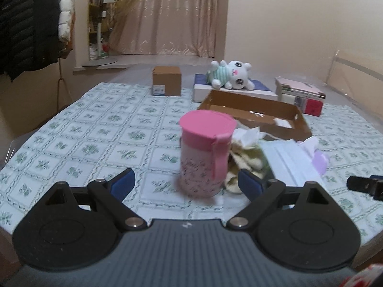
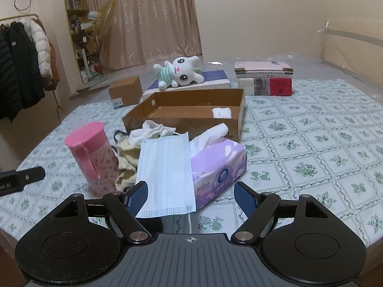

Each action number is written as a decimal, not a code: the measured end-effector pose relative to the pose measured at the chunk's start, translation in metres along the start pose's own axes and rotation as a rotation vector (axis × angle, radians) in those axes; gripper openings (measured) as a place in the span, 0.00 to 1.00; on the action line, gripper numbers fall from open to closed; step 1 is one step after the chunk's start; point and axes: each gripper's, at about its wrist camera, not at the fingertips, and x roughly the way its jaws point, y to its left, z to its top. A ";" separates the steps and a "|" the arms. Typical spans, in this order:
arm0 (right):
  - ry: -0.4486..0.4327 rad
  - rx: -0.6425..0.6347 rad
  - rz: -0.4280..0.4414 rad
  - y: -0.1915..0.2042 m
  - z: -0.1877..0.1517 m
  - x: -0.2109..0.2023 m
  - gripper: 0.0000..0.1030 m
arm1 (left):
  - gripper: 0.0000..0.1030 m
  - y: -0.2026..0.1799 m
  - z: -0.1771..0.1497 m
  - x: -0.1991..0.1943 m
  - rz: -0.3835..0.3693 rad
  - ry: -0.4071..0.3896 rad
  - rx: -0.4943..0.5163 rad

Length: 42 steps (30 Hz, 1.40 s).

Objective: Organize soft objects
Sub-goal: 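Grasp the blue face mask with the right tool and lift it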

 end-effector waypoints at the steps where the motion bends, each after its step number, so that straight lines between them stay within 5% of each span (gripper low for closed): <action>1: 0.003 -0.006 0.002 0.002 -0.001 0.002 0.76 | 0.89 0.000 -0.004 0.001 0.006 -0.005 0.004; 14: 0.062 -0.163 0.012 0.029 -0.011 0.045 0.76 | 0.89 -0.005 -0.013 0.022 -0.019 0.064 0.009; 28: 0.136 -0.162 0.007 0.030 -0.015 0.086 0.76 | 0.89 -0.014 -0.023 0.046 -0.072 0.126 0.015; 42: 0.170 -0.173 0.007 0.028 -0.021 0.085 0.02 | 0.89 -0.017 -0.028 0.048 -0.083 0.147 0.025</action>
